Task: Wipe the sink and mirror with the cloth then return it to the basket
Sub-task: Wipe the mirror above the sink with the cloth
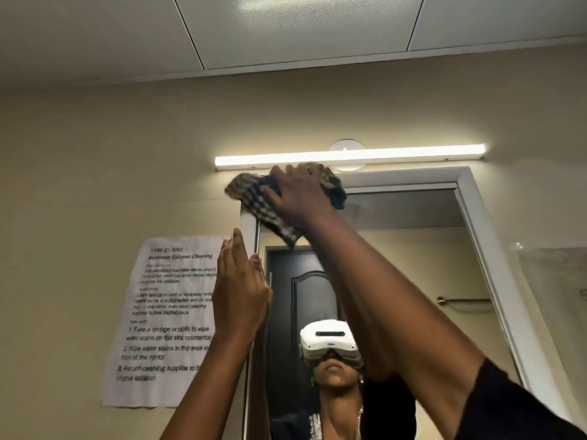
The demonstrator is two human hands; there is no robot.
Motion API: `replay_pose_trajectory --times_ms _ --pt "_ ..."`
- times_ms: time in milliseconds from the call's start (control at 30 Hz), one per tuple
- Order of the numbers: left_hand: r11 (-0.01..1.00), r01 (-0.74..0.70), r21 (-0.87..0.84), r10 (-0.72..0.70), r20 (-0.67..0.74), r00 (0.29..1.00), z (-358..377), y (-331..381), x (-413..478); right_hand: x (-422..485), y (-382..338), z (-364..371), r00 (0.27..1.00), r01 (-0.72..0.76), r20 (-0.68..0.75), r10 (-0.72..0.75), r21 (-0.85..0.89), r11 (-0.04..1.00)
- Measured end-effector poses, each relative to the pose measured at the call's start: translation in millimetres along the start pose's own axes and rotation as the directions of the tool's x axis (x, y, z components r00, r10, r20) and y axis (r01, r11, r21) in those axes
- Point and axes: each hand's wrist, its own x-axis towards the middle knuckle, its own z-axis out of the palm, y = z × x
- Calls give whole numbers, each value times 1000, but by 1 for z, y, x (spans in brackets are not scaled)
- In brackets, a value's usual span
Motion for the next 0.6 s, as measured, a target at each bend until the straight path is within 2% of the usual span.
replay_pose_trajectory --times_ms 133,300,467,533,600 --pt "999 -7 -49 8 18 1000 -3 -1 0 -28 80 -42 979 -185 -118 168 -153 971" --pt "989 11 -145 -9 15 1000 -2 -3 1 -69 162 -86 889 -453 -207 409 -255 854" --pt "978 22 -206 -20 14 1000 -1 -6 2 -72 144 -71 779 -624 -251 575 -212 752" --pt "976 28 -217 -27 8 1000 -2 -6 2 -74 129 -61 771 -634 -247 587 -204 746" --pt "970 26 -241 -29 -10 1000 -3 -6 1 -70 113 -51 806 -590 -225 548 -213 779"
